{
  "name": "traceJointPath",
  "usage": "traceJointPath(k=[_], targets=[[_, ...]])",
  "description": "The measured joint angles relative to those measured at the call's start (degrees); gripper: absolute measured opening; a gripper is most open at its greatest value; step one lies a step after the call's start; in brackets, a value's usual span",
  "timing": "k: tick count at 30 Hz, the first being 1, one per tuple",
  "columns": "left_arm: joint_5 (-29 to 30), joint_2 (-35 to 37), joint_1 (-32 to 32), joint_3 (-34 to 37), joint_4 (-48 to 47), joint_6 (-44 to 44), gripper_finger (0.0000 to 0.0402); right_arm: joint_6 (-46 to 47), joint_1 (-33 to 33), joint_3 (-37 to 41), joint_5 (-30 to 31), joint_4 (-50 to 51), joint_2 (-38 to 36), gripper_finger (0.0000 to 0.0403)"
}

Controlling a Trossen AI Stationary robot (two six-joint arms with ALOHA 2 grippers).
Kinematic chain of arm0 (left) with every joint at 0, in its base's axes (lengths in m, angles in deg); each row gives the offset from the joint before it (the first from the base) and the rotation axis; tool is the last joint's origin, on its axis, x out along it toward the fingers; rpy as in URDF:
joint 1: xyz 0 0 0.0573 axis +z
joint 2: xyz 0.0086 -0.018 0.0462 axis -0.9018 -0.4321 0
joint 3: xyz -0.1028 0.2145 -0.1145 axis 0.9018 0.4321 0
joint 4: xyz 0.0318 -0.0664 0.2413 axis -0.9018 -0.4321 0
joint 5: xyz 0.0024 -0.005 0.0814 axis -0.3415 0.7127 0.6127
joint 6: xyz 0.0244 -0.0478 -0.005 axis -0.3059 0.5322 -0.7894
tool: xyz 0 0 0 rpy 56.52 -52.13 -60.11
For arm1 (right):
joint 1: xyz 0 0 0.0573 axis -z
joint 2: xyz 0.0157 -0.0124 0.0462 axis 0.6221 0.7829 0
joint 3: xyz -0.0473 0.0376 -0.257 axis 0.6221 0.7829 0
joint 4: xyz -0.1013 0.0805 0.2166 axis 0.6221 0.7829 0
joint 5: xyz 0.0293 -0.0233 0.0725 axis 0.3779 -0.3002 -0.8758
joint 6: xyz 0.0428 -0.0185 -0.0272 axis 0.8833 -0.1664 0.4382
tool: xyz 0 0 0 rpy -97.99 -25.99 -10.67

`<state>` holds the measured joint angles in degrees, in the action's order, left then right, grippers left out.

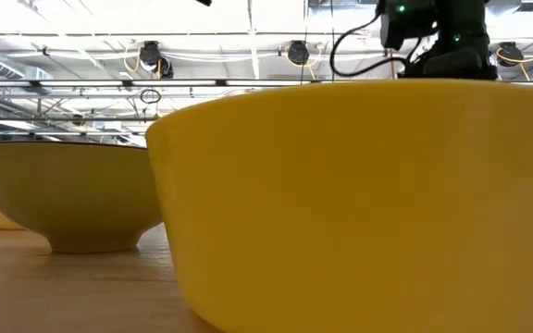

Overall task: Pick & Place Mini bowls
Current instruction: Put the yellow bowl on the shelf

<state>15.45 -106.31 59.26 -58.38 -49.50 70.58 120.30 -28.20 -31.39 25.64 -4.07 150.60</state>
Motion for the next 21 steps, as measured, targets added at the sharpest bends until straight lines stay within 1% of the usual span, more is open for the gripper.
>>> traceJointPath(k=[3, 6, 10, 13, 15, 21], targets=[[0.0, 0.1, -0.6, 0.0, -2.0, 1.0, 0.0187, 0.2, -2.3, 0.0, -2.3, 0.9, 2.9, 0.0132], [0.0, 0.1, -1.2, 0.0, -5.1, 2.5, 0.0186, 1.7, -4.3, 0.1, -2.5, 4.1, 5.1, 0.0132], [0.0, 0.1, -1.7, 0.0, -7.6, 3.7, 0.0186, 3.7, -6.4, 2.9, -3.6, 5.8, 6.2, 0.0133], [0.0, 0.1, -1.9, 0.0, -7.6, 4.8, 0.0186, 5.1, -7.8, 6.4, -8.2, 3.8, 6.1, 0.0133], [0.0, 0.1, -1.9, 0.0, -7.6, 5.1, 0.0186, 5.4, -8.8, 9.0, -10.1, 2.2, 6.2, 0.0133], [0.0, 0.1, -1.9, 0.0, -7.8, 6.0, 0.0186, 5.3, -10.7, 14.2, -9.9, -2.8, 6.1, 0.0133]])
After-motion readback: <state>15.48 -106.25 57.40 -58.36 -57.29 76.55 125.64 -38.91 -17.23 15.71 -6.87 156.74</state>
